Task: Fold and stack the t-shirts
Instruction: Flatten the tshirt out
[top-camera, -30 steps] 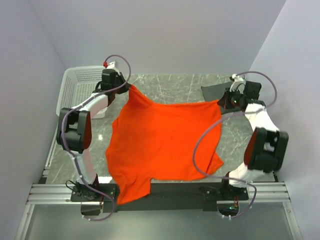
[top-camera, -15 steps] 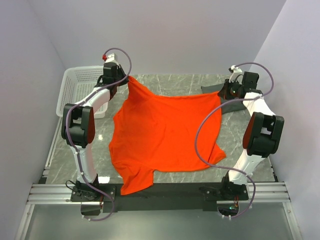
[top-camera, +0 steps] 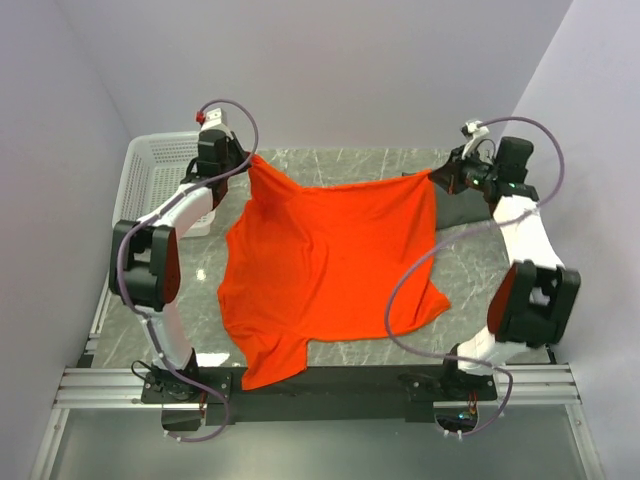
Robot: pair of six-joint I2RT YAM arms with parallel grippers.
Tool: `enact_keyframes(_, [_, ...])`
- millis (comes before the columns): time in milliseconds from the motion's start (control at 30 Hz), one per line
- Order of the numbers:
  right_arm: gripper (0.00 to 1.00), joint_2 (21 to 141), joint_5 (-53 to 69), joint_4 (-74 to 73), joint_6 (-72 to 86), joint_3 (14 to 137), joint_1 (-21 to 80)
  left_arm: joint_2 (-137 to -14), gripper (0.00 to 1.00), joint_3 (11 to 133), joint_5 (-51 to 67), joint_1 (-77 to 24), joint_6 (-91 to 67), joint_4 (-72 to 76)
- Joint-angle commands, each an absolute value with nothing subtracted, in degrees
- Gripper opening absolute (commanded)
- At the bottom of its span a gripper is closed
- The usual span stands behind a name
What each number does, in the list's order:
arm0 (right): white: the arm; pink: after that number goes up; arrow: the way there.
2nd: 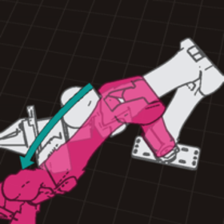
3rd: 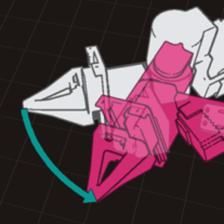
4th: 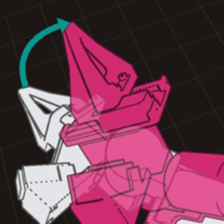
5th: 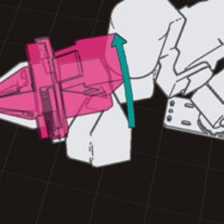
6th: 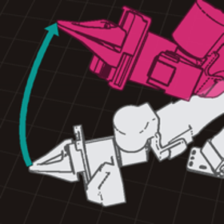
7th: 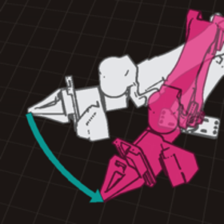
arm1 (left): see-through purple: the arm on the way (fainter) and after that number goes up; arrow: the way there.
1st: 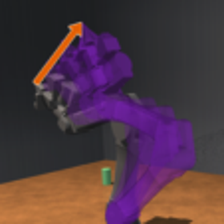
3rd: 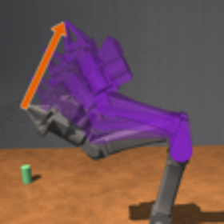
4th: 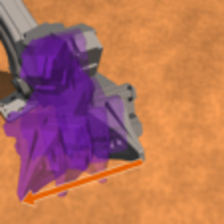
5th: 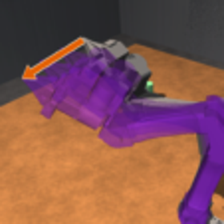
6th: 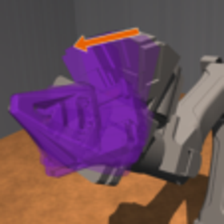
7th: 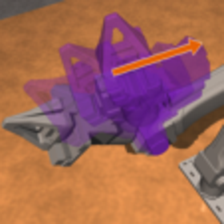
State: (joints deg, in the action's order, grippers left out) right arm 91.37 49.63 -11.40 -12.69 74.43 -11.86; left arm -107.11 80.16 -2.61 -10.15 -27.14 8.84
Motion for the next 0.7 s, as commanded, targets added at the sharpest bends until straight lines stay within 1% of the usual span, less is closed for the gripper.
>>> enact_keyframes(0, [0.00,78.61,51.95,-18.88,-21.08,71.39,-11.69,-97.32,0.00,75.53,3.40,-9.76,-28.20,14.84])
enact_keyframes(33, [0.00,72.05,51.60,-20.03,-21.79,70.50,-11.60,-94.86,0.00,73.76,4.82,-9.84,-28.73,15.98])
enact_keyframes(100, [0.00,65.51,50.20,-22.75,-23.99,70.22,-11.60,-86.34,0.00,69.55,6.85,-9.84,-30.31,17.92])
enact_keyframes(133, [0.00,59.74,49.40,-25.20,-24.08,70.75,-11.60,-82.92,0.00,68.22,7.12,-9.84,-30.84,18.71])
enact_keyframes(167, [0.00,57.50,48.70,-26.70,-24.08,71.88,-11.69,-76.01,0.00,66.99,6.68,-9.84,-31.37,18.89])
enact_keyframes(200, [0.00,55.83,48.08,-29.15,-24.34,76.68,-11.69,-72.46,0.00,65.67,6.07,-9.84,-31.99,18.55])
enact_keyframes(233, [0.00,53.98,46.77,-34.75,-24.69,79.60,-11.69,-69.03,0.00,65.48,5.28,-9.84,-32.17,17.76])
enact_keyframes(267, [0.00,53.18,45.97,-36.81,-23.83,82.59,-11.69,-63.08,0.00,65.74,4.40,-9.93,-32.17,16.71])
enact_keyframes(300, [0.00,51.52,43.79,-39.35,-23.30,88.01,-11.69,-60.15,0.00,67.05,3.09,-10.02,-31.65,14.26])
enact_keyframes(367, [0.00,49.93,41.32,-41.12,-21.72,93.40,-11.78,-53.48,0.01,69.25,1.85,-10.02,-31.03,11.35])
enact_keyframes(400, [0.00,49.49,40.09,-42.52,-20.93,99.08,-11.78,-51.70,0.01,72.04,0.98,-10.02,-30.42,8.90])
enact_keyframes(467, [0.00,48.78,36.67,-44.03,-18.82,105.26,-11.78,-47.84,0.01,75.13,0.18,-10.02,-29.89,7.13])
enact_keyframes(500, [0.00,48.78,35.35,-45.43,-18.11,111.38,-11.78,-47.12,0.01,78.37,0.18,-10.02,-29.53,6.34])
enact_keyframes(600, [0.00,48.17,29.55,-44.05,-15.56,118.63,-11.78,-45.79,0.01,84.54,0.18,-10.02,-29.18,3.70])
enact_keyframes(667, [0.00,47.20,26.21,-43.51,-14.85,121.36,-12.04,-45.88,0.01,87.78,0.18,-10.02,-29.18,2.20])
